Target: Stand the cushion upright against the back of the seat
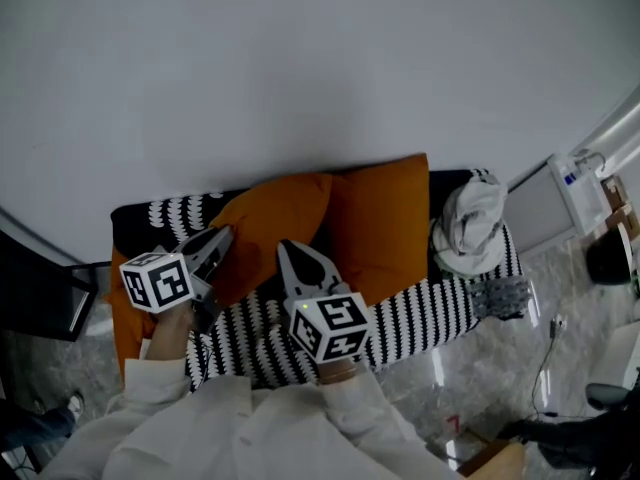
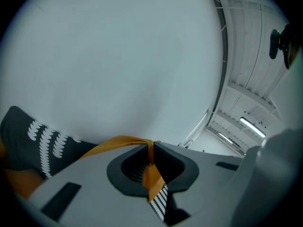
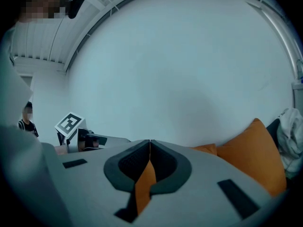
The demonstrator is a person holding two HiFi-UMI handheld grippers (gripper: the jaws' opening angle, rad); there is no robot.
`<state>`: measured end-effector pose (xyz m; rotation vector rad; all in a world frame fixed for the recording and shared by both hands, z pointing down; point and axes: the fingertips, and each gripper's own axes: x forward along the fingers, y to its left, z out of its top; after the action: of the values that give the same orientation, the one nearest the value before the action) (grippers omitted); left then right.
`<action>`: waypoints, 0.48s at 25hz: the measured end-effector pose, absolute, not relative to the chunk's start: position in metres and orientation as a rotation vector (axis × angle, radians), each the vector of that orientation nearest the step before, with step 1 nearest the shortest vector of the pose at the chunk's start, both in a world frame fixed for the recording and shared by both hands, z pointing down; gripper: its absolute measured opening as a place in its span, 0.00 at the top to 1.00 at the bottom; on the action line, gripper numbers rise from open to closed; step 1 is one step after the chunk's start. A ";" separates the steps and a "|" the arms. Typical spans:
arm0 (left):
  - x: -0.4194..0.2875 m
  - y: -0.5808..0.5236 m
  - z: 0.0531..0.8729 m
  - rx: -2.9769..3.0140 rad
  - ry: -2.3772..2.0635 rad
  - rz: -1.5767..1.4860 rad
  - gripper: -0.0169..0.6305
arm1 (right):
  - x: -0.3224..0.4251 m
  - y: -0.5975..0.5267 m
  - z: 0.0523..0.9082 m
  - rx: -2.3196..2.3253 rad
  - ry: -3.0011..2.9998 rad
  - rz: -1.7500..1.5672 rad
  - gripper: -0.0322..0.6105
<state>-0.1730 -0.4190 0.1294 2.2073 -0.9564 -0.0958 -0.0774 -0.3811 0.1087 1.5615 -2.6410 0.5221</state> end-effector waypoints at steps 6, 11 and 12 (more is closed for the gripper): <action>-0.186 -0.435 0.129 2.202 -0.978 -0.115 0.91 | -0.079 -0.391 0.116 1.565 -2.631 0.543 0.93; -0.208 -0.449 0.135 2.184 -1.018 -0.131 0.91 | -0.089 -0.396 0.121 1.542 -2.623 0.556 0.93; -0.212 -0.452 0.137 2.183 -1.029 -0.133 0.91 | -0.089 -0.397 0.123 1.536 -2.622 0.558 0.93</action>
<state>-0.2123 -0.4520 0.1367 2.1830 -1.0287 -0.1334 -0.0894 -0.3970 0.1227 1.5356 -2.6223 0.5576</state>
